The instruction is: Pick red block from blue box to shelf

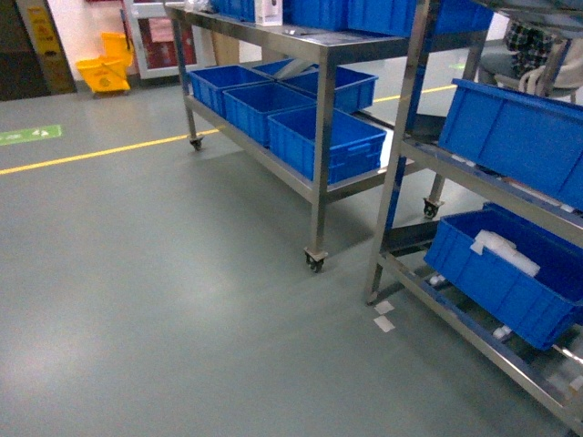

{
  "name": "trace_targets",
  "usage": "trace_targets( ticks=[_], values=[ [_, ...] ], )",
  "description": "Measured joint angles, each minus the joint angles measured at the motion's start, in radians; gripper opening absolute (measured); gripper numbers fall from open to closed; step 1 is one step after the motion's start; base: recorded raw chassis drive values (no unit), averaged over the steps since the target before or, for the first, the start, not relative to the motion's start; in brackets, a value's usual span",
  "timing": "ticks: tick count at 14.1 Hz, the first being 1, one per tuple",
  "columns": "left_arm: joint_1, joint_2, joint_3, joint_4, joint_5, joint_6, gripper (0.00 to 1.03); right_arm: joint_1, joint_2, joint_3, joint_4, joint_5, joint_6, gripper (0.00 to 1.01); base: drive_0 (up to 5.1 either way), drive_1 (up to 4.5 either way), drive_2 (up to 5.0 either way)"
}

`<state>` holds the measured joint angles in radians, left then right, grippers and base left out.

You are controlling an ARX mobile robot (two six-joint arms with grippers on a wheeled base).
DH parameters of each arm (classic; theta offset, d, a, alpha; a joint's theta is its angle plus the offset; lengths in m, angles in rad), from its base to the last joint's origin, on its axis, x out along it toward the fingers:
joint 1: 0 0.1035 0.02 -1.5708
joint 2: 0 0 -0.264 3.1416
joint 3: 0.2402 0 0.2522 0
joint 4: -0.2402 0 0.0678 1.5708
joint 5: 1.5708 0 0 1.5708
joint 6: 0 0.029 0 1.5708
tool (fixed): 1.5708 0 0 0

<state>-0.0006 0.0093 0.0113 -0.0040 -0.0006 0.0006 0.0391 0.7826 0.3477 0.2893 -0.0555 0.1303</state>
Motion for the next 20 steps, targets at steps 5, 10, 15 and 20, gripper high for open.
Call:
trace_targets(
  ticks=[5, 10, 15, 20],
  values=[
    [0.0, 0.0, 0.0, 0.0, 0.0, 0.0, 0.98, 0.0, 0.0, 0.0, 0.0, 0.0, 0.0, 0.26, -1.7, -1.67, -1.7],
    [0.0, 0.0, 0.0, 0.0, 0.0, 0.0, 0.98, 0.0, 0.0, 0.0, 0.0, 0.0, 0.0, 0.26, -1.6, -1.61, -1.6],
    [0.0, 0.0, 0.0, 0.0, 0.0, 0.0, 0.98, 0.0, 0.0, 0.0, 0.0, 0.0, 0.0, 0.26, -1.6, -1.6, -1.6],
    [0.0, 0.0, 0.0, 0.0, 0.0, 0.0, 0.98, 0.0, 0.0, 0.0, 0.0, 0.0, 0.0, 0.26, -1.6, -1.64, -1.6]
  ],
)
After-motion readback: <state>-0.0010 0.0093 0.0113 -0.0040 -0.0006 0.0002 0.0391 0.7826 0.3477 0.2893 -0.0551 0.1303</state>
